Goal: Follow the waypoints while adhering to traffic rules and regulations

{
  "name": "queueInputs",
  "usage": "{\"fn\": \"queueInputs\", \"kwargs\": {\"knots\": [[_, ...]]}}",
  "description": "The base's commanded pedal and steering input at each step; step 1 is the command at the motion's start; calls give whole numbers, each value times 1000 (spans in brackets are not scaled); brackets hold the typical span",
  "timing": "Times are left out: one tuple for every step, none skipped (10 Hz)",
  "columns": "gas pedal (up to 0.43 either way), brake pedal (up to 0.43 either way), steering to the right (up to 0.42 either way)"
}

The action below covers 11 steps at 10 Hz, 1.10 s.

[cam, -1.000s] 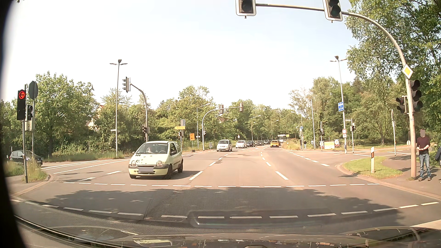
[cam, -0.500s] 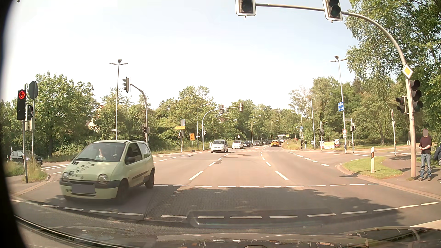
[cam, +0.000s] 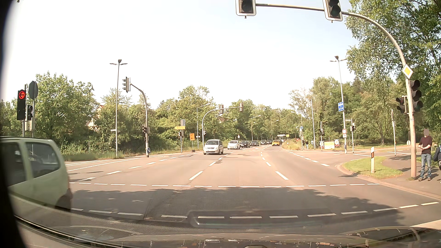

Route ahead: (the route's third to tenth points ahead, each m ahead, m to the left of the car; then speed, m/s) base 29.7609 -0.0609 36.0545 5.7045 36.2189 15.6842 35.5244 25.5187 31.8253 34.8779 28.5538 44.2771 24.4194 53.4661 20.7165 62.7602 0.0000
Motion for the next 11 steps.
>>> {"fn": "queueInputs", "kwargs": {"knots": [[0,226,-3],[0,226,-3],[0,226,-3],[0,226,-3],[0,226,-3],[0,226,-3],[0,226,-3],[0,226,-3],[0,226,-3],[0,226,-3],[0,226,-3]]}}
